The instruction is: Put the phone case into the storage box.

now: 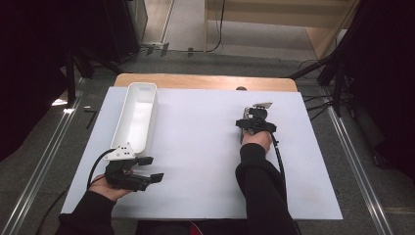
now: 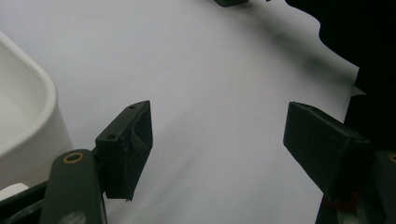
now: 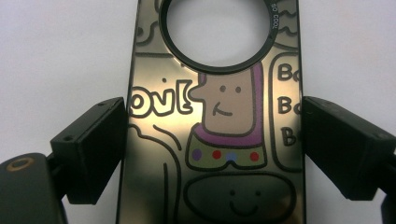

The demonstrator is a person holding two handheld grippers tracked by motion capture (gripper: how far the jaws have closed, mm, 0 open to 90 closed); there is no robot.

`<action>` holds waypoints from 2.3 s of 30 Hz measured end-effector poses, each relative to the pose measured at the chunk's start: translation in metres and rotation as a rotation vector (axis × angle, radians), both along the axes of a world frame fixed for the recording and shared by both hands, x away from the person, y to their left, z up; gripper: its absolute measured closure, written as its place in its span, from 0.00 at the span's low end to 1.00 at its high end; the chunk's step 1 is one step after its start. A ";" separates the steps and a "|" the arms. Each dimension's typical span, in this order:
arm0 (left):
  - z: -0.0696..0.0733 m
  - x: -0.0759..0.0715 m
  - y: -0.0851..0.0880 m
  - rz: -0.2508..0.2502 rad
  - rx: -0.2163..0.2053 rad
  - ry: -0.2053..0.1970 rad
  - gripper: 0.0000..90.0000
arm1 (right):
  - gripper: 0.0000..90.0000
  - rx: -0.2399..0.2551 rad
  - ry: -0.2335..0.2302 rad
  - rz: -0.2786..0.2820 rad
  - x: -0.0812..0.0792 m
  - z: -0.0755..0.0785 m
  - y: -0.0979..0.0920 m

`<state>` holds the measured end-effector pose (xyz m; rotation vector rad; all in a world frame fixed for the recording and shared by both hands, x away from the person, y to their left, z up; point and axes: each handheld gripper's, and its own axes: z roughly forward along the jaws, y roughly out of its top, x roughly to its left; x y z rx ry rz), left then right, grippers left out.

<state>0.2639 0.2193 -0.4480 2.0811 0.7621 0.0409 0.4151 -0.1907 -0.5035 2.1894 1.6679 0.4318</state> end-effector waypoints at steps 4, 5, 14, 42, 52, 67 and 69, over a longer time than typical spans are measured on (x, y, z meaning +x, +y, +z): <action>0.000 0.000 0.000 0.000 -0.001 0.002 0.27 | 0.10 -0.001 0.000 0.001 0.000 0.000 0.000; 0.000 0.000 0.000 0.000 0.000 0.001 0.27 | 0.11 -0.001 0.000 0.001 0.000 0.000 0.000; 0.000 0.000 0.000 0.001 0.001 -0.002 0.27 | 0.11 0.000 -0.001 -0.001 0.000 0.000 0.000; 0.000 0.000 0.000 0.003 0.001 0.002 0.27 | 0.12 0.020 0.016 0.024 0.000 0.002 -0.005; -0.001 0.000 0.000 0.004 0.000 0.003 0.27 | 0.12 0.038 0.027 0.007 -0.002 0.006 -0.014; -0.001 0.001 0.000 0.005 0.002 0.008 0.27 | 0.12 0.075 -0.019 0.102 -0.011 0.021 -0.023; -0.001 0.001 0.000 0.006 0.002 0.009 0.27 | 0.12 0.089 -0.029 0.120 -0.014 0.023 -0.024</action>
